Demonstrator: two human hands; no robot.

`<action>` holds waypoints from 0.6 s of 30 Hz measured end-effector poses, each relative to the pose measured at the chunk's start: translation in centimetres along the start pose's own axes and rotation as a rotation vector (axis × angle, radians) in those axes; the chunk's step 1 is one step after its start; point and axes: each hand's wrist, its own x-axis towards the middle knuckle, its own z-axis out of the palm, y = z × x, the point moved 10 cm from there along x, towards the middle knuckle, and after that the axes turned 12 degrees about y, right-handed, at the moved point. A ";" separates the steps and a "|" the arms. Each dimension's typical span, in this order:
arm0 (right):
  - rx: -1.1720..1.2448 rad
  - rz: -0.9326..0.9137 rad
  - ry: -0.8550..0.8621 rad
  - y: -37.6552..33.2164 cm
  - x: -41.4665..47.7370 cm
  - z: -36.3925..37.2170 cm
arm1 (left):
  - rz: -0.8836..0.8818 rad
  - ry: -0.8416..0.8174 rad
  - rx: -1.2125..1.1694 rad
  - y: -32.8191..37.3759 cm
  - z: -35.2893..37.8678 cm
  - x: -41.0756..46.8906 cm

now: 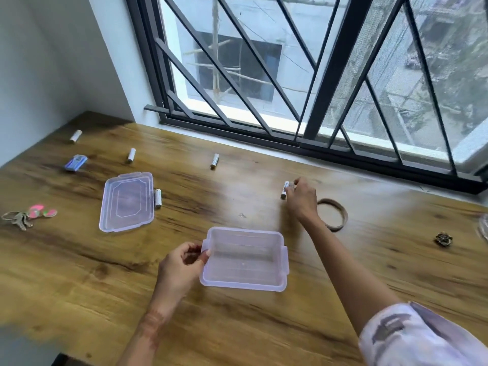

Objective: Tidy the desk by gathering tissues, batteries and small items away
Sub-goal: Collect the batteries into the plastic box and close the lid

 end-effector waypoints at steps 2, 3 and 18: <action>0.007 0.040 -0.013 0.3 0.8 1.2 | -0.004 0.003 0.014 -0.2 0.0 0.1; 0.006 0.065 -0.027 0.5 1.2 1.8 | -0.002 0.006 0.020 -0.2 0.0 0.1; 0.104 -0.201 -0.379 -6.2 -3.6 2.4 | -0.051 0.046 0.053 -0.3 -0.4 0.1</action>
